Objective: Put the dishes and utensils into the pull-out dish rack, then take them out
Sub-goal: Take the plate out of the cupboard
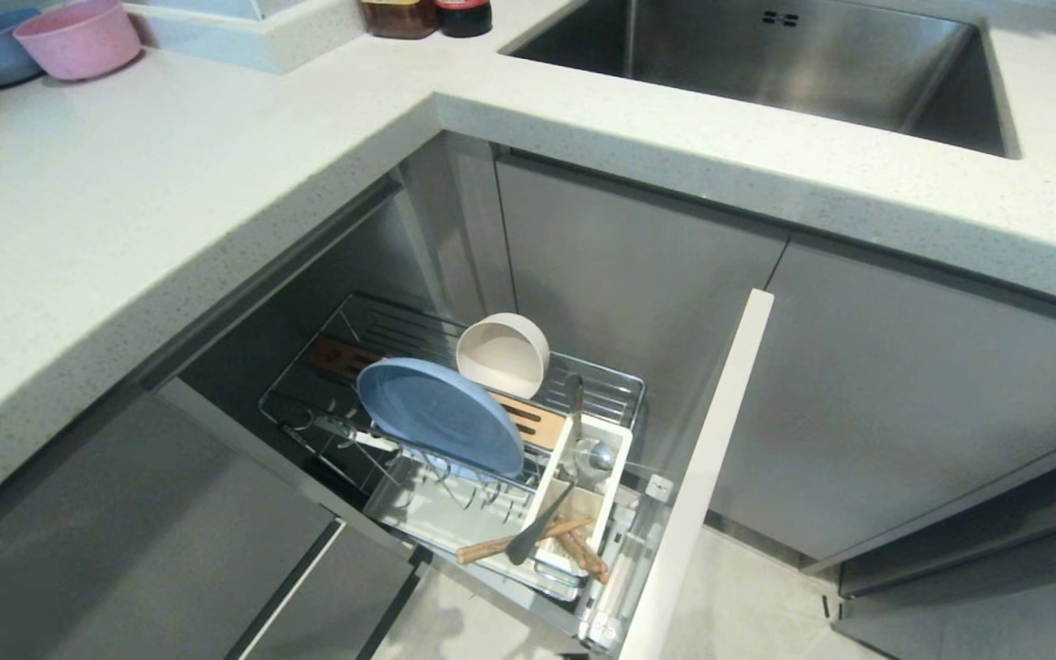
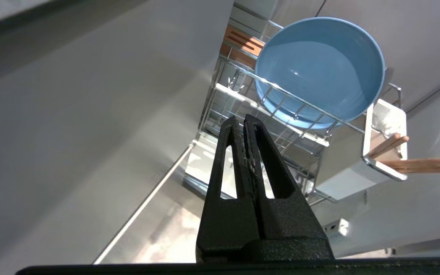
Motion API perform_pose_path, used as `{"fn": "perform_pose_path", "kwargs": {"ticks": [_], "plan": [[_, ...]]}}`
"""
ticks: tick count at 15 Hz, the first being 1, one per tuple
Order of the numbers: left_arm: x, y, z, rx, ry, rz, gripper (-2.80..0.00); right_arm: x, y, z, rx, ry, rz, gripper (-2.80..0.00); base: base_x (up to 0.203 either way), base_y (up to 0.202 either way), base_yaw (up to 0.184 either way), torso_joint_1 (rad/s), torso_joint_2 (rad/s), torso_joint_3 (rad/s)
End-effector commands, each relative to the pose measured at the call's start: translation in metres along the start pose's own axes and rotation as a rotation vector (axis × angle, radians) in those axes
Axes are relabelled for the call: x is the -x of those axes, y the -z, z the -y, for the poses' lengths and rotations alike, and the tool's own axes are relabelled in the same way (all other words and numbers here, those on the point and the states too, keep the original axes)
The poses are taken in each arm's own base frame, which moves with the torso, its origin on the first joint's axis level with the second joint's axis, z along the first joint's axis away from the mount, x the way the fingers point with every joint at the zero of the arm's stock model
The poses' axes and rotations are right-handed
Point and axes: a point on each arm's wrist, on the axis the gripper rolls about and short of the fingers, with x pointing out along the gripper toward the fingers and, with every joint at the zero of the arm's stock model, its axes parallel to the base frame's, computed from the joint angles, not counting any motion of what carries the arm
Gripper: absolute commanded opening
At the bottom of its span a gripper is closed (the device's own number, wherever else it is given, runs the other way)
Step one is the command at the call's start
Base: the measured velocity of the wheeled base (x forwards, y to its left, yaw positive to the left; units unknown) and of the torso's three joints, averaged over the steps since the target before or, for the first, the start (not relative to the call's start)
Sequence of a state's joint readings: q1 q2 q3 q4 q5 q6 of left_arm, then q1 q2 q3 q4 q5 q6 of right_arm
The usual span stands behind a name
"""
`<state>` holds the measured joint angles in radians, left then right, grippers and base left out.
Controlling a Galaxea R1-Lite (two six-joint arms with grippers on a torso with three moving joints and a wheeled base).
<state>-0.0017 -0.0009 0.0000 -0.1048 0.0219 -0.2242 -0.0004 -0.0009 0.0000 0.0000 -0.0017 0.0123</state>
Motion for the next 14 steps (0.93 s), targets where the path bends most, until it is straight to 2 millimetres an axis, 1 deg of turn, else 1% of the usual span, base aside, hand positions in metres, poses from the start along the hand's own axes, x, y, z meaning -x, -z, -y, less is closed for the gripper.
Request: {"fn": "perform_pose_path", "kwargs": {"ticks": [1, 4, 5, 7, 14], "plan": [[-0.0016, 0.007, -0.0016, -0.015, -0.008, -0.025, -2.8, -0.0001, 0.0, 0.0, 0.0, -0.001, -0.001, -2.8, 0.0, 0.0, 0.0, 0.0, 0.0, 0.0], [-0.0016, 0.0075, -0.0018, -0.13, -0.009, -0.03, -2.8, -0.0002, 0.0004, 0.0, 0.0, -0.001, -0.002, -2.8, 0.0, 0.0, 0.0, 0.0, 0.0, 0.0], [-0.0012, 0.0108, -0.0025, -0.172, -0.011, -0.069, -2.8, -0.0002, 0.0003, 0.0, 0.0, -0.001, -0.002, -2.8, 0.0, 0.0, 0.0, 0.0, 0.0, 0.0], [-0.001, 0.0111, -0.0018, -0.248, 0.022, -0.078, -2.8, -0.0001, 0.0, 0.0, 0.0, -0.001, -0.001, -2.8, 0.0, 0.0, 0.0, 0.0, 0.0, 0.0], [-0.0011, 0.0111, -0.0015, -0.247, 0.036, -0.078, -2.8, -0.0002, 0.0004, 0.0, 0.0, -0.001, -0.002, -2.8, 0.0, 0.0, 0.0, 0.0, 0.0, 0.0]]}}
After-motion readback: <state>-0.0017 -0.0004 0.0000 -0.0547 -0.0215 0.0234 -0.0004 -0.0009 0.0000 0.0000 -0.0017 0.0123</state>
